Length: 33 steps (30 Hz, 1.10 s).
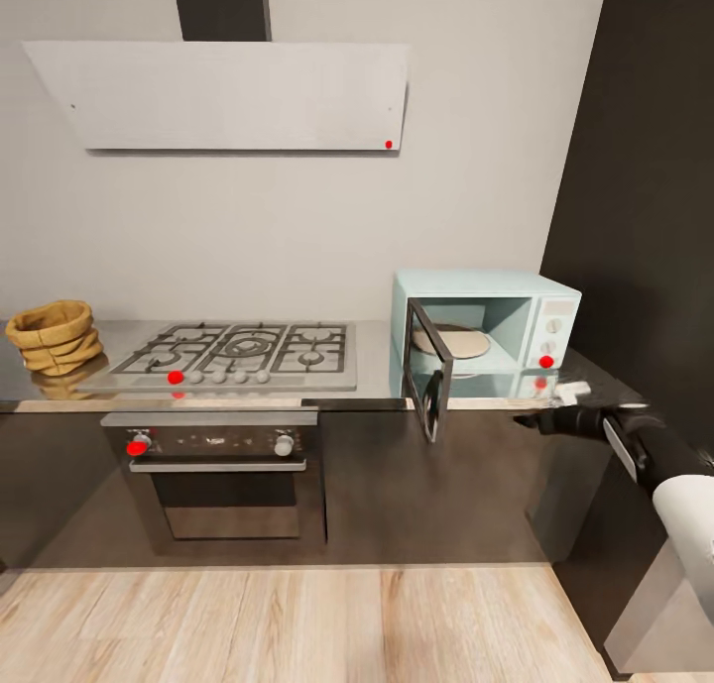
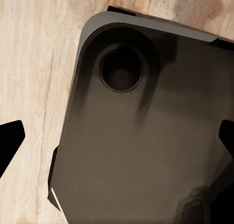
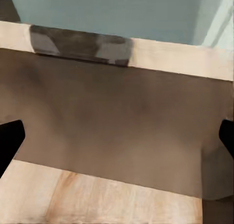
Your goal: In the kitchen, take the popcorn bag from the countertop, put it into the microwave, and heat it until the popcorn is cooked so the cooked popcorn ends up inside the bag.
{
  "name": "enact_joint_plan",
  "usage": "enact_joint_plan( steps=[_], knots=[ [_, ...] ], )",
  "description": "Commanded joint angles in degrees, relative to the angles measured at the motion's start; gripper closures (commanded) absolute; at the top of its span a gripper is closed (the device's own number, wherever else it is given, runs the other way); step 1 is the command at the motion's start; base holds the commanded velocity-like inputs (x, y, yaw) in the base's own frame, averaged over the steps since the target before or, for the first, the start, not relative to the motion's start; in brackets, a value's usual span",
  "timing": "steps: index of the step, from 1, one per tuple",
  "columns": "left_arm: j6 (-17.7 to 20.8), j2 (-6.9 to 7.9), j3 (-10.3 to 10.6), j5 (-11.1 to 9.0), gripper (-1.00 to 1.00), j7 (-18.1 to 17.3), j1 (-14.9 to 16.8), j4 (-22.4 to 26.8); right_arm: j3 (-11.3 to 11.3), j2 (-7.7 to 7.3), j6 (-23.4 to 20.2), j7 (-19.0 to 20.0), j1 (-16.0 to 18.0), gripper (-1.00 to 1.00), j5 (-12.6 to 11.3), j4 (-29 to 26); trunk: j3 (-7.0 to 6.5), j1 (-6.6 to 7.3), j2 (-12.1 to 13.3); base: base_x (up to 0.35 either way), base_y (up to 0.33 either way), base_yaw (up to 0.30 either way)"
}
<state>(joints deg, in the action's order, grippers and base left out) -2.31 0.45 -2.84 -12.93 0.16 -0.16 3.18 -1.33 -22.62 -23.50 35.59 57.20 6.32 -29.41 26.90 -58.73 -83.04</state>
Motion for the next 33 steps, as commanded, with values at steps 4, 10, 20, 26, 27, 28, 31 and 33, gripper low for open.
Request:
enact_joint_plan(
  steps=[4, 10, 20, 26, 27, 28, 31, 33],
  knots=[
    [-0.06, -0.01, -0.25, -0.08, -1.00, 0.02, -0.03, 0.07, -0.16, -0.47, 1.28, -0.41, 0.04, -1.00, 0.65, 12.39, 0.05, 0.00, -0.03, 0.000, 0.000, 0.000],
    [-0.06, -0.01, -0.24, -0.08, -1.00, 0.02, -0.03, 0.07, 0.12, -0.54, 18.54, -3.09, -0.92, -1.00, 0.77, 30.37, 0.05, 0.00, -0.03, 0.000, 0.000, 0.000],
    [-0.06, 0.01, -0.33, -0.23, -1.00, 0.08, -0.04, 0.08, -0.07, 3.17, 23.75, -6.60, -26.30, -1.00, 0.15, 31.33, 0.05, 0.00, -0.03, 0.000, 0.000, 0.000],
    [-0.06, -0.01, -0.41, -0.24, -1.00, 0.10, -0.03, 0.07, -0.16, 12.37, 27.21, -21.49, -38.44, -1.00, 0.18, 31.34, 0.05, 0.00, -0.03, 0.000, 0.000, 0.000],
    [-0.06, -0.01, -0.41, -0.23, -1.00, 0.10, -0.05, 0.07, -0.16, 13.69, 27.70, -25.34, -39.87, -1.00, 0.12, 31.34, 0.05, 0.00, -0.03, 0.000, 0.000, 0.000],
    [-0.06, -0.01, -0.46, -0.20, -1.00, 0.10, -0.03, 0.07, -0.16, 14.77, 27.97, -28.10, -41.07, -1.00, 0.07, 31.34, 0.05, 0.00, -0.03, 0.000, 0.000, 0.000],
    [-0.06, -0.01, -0.49, -0.17, -1.00, 0.10, -0.04, 0.07, -0.16, 17.13, 28.56, -30.55, -44.07, -1.00, 0.02, 31.34, 0.05, 0.00, -0.03, 0.000, 0.000, 0.000],
    [-0.06, -0.01, -0.50, -0.17, -1.00, 0.10, -0.04, 0.07, -0.16, 18.35, 30.48, -30.96, -46.51, -1.00, 0.07, 31.34, 0.05, 0.00, -0.03, 0.000, 0.000, 0.000]
  ],
)
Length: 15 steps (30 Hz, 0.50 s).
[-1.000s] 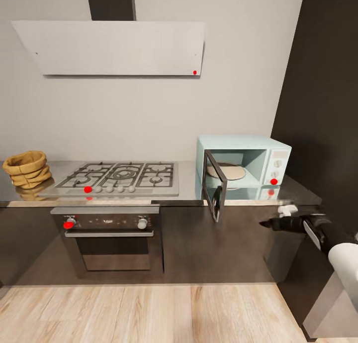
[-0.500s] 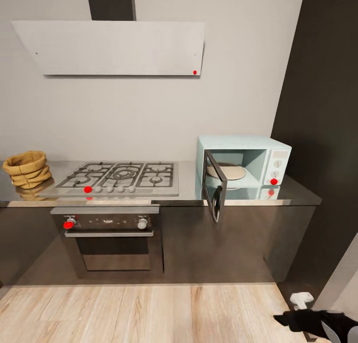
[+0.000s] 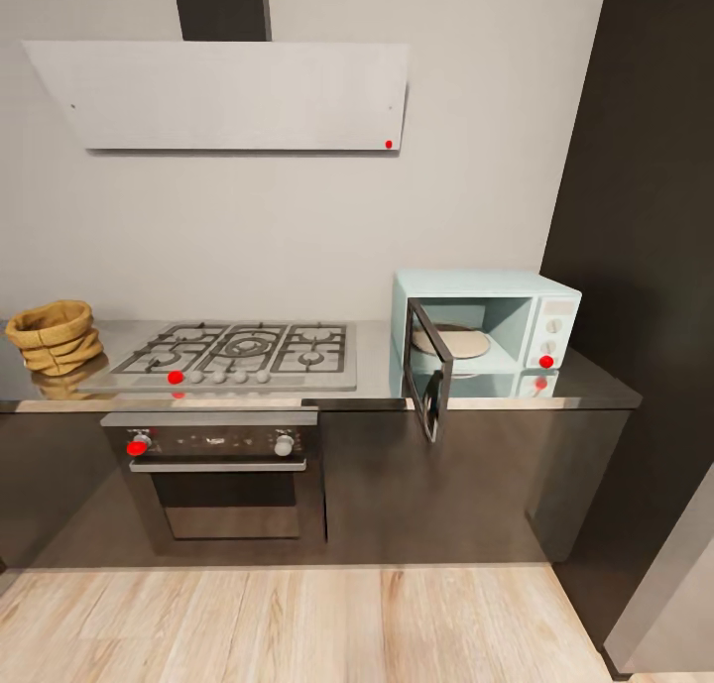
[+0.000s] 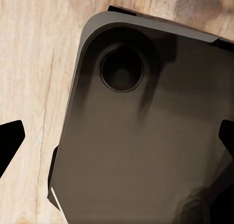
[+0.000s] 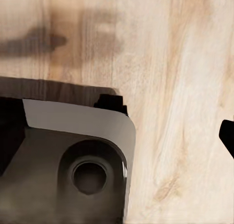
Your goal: In the kitchen, take the popcorn bag from the countertop, put it into the microwave, and heat it until the popcorn is cooked so the cooked popcorn ends up inside the bag.
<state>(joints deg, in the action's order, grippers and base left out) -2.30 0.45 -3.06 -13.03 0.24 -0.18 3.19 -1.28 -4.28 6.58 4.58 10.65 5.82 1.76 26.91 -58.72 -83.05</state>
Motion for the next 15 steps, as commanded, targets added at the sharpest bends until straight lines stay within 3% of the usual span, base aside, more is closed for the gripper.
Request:
enact_joint_plan(
  steps=[1, 3, 12, 15],
  knots=[
    [-0.08, -0.01, -0.28, -0.07, -1.00, 0.02, -0.03, 0.06, -0.21, 0.44, 1.33, -0.04, -0.79, -1.00, 0.57, 0.17, 0.04, 0.00, -0.03, 0.000, 0.000, 0.000],
    [-0.08, -0.01, -0.28, -0.07, -1.00, 0.02, 0.00, 0.06, -0.21, 1.44, 2.88, -0.29, -2.12, -1.00, 0.59, 0.17, 0.04, 0.00, -0.03, 0.000, 0.000, 0.000],
    [-0.08, -0.01, -0.35, -0.07, -1.00, 0.09, 0.00, 0.05, -0.28, 1.73, 2.55, -1.33, -2.47, -1.00, 0.48, 0.17, 0.04, 0.00, -0.03, 0.000, 0.000, 0.000],
    [-0.08, -0.01, -0.35, -0.08, -1.00, 0.09, 0.00, 0.06, -0.28, 1.97, 1.36, -2.08, -2.47, -1.00, 0.49, 0.17, 0.00, 0.00, -0.03, 0.000, 0.000, 0.124]
  ],
)
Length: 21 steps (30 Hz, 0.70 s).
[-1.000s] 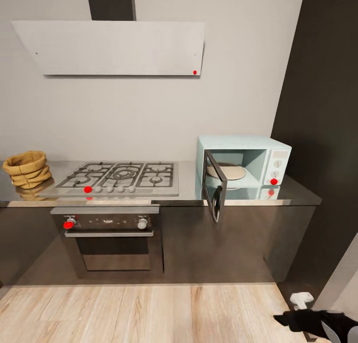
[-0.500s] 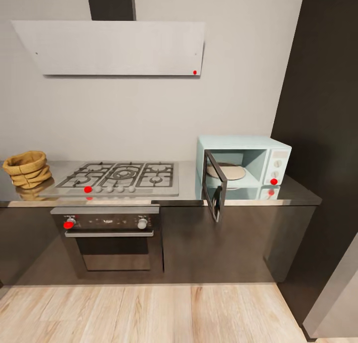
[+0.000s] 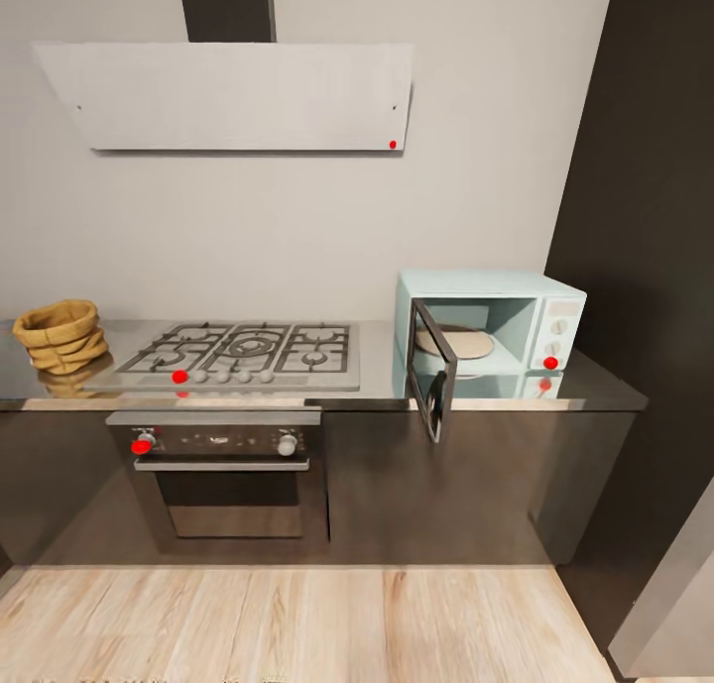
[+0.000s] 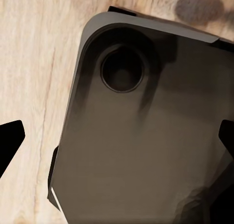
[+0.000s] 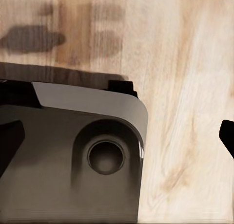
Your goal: In the kitchen, take the popcorn bag from the countertop, put it into the microwave, and heat it until the popcorn is cooked so the cooked popcorn ends up inside the bag.
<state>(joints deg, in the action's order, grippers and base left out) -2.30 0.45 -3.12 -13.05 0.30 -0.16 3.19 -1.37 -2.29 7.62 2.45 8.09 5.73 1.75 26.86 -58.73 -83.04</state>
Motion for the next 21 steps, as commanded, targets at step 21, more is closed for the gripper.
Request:
enact_joint_plan(
  steps=[21],
  knots=[
    [-0.07, -0.06, -0.30, -0.13, -1.00, 0.05, -0.02, 0.06, -0.23, 0.97, -0.07, -2.51, 0.06, -1.00, -1.81, 0.19, -0.55, 0.00, -0.03, 0.000, 0.000, 0.261]
  ],
)
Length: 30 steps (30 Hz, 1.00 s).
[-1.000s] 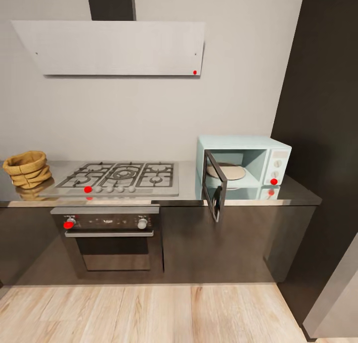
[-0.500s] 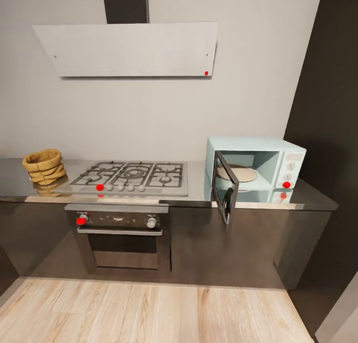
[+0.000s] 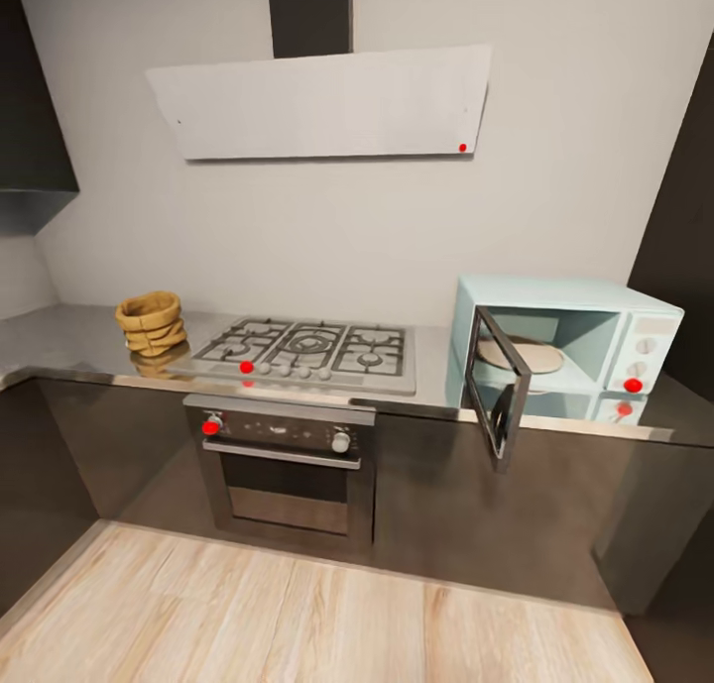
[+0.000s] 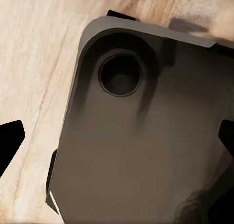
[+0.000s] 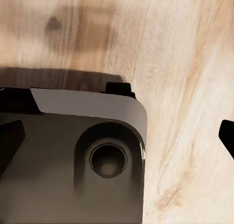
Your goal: In the kitchen, take the popcorn bag from the countertop, put it into the microwave, and heat it until the popcorn is cooked so the cooked popcorn ends up inside the bag.
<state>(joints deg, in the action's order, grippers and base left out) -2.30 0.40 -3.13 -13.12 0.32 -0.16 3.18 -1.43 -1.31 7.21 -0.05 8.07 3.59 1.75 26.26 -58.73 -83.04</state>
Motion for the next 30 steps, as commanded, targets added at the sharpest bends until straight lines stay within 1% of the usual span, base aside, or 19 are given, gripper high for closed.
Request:
enact_joint_plan(
  steps=[1, 3, 5, 30],
  knots=[
    [-0.07, -0.03, -0.30, -0.05, -1.00, 0.03, -0.03, 0.07, -0.16, 0.02, 0.37, -0.02, 0.07, -1.00, -0.60, 0.19, 0.02, 0.00, -0.03, 0.000, 0.000, 0.265],
    [-0.07, -0.01, -0.30, -0.06, -1.00, 0.04, -0.04, 0.07, -0.15, 0.06, 0.53, -0.03, 0.06, -1.00, -2.32, 0.18, -0.02, 0.00, -0.03, 0.000, 0.000, 0.266],
    [-0.07, 0.01, -0.30, -0.06, -1.00, 0.04, -0.02, 0.08, -0.17, 0.13, 0.63, -0.03, 0.06, -1.00, -2.76, 0.18, -0.04, 0.00, -0.03, 0.000, 0.000, 0.267],
    [-0.07, 0.03, -0.32, -0.07, -1.00, 0.04, -0.04, -0.01, -0.15, -0.13, 0.86, -0.15, 0.05, -1.00, -3.05, 0.18, -0.04, 0.00, -0.03, 0.000, 0.000, 0.267]
  ],
)
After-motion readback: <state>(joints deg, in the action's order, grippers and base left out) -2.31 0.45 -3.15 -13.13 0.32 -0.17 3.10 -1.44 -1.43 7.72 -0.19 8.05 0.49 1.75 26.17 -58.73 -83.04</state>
